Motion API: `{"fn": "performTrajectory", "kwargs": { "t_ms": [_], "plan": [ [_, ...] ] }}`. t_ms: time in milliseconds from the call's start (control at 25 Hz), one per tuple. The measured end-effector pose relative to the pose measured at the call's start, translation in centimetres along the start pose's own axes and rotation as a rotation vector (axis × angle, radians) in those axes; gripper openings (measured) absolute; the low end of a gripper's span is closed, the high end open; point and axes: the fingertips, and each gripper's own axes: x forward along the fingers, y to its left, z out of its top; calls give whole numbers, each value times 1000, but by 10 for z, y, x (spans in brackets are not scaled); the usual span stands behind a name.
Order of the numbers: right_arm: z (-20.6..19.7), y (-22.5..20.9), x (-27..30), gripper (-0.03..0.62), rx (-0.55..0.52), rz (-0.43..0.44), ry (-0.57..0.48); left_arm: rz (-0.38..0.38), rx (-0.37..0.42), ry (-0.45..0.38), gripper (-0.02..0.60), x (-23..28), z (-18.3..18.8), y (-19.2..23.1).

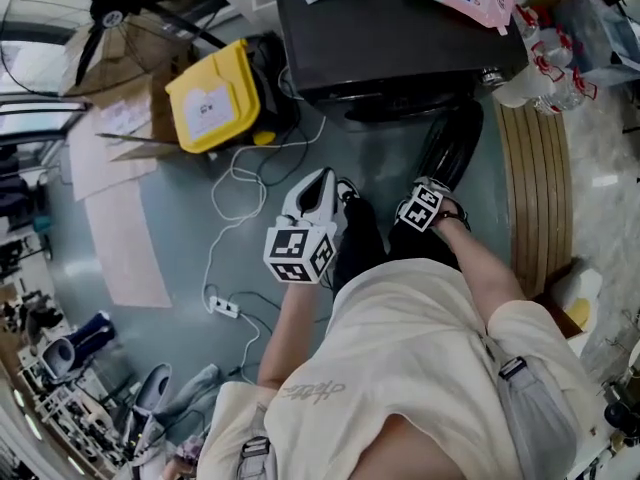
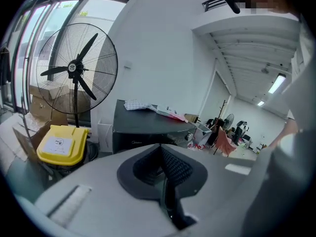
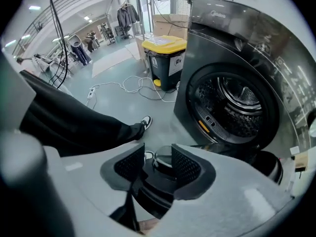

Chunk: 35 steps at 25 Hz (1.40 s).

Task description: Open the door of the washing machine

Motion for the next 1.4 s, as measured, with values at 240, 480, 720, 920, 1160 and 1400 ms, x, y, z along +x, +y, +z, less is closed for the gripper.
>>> {"fn": "performTrajectory", "kwargs": {
  "t_ms": [240, 480, 720, 920, 1160, 1400],
  "plan": [
    [-40, -2, -8, 189, 185, -12, -18, -17, 50, 16, 18, -1, -1, -21],
    [-83, -19, -16, 189, 320, -62, -29, -66, 84, 49, 18, 13, -9, -49],
    [-118, -46, -29, 189, 470, -114, -61, -121, 137, 75, 18, 25, -8, -80],
    [-142, -65, -37, 189, 527, -144, -59, -141, 161, 92, 18, 36, -8, -93],
    [-173, -90, -48, 192, 646, -161, -11, -217, 153, 163, 17, 69, -14, -106],
    [-184, -130, -62, 192, 783, -211, -32, -312, 182, 166, 18, 116, 10, -108]
  ]
}}
